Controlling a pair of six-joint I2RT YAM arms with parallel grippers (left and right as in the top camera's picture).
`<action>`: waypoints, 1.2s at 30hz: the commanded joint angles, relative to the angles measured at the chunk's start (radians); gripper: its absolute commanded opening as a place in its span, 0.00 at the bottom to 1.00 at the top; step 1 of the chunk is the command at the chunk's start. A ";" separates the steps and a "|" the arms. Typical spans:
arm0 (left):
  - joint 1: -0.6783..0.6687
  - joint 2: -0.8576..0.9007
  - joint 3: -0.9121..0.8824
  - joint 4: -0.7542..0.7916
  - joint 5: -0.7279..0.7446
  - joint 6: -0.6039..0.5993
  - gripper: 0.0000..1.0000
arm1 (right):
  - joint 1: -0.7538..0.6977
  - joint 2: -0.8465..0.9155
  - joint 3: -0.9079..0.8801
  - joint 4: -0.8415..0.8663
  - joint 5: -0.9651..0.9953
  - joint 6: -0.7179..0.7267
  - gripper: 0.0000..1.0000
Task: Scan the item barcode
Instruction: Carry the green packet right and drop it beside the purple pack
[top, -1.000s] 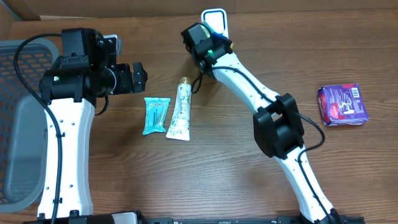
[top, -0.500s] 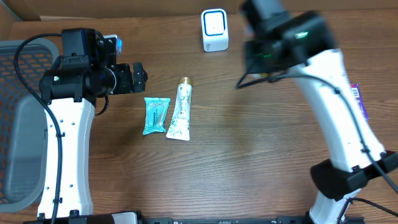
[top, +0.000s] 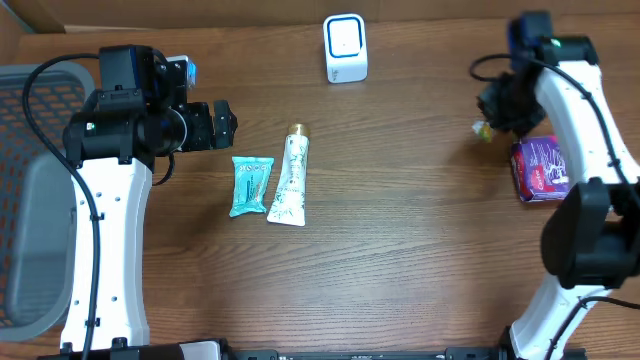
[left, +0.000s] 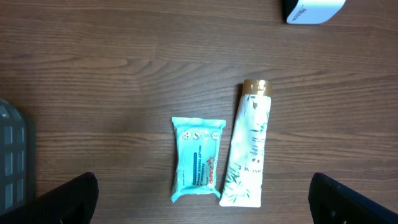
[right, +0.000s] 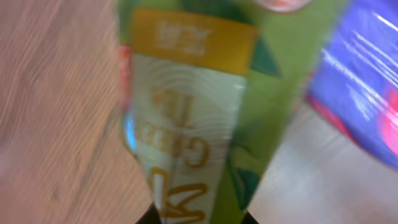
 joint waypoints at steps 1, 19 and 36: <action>-0.005 0.003 0.019 0.000 0.008 0.025 1.00 | -0.043 -0.024 -0.123 0.145 -0.108 0.025 0.04; -0.005 0.003 0.019 0.000 0.008 0.025 1.00 | -0.168 -0.049 -0.224 0.283 -0.142 -0.017 0.44; -0.007 0.003 0.019 0.000 0.008 0.025 1.00 | 0.317 -0.195 -0.213 0.381 -0.428 -0.256 0.34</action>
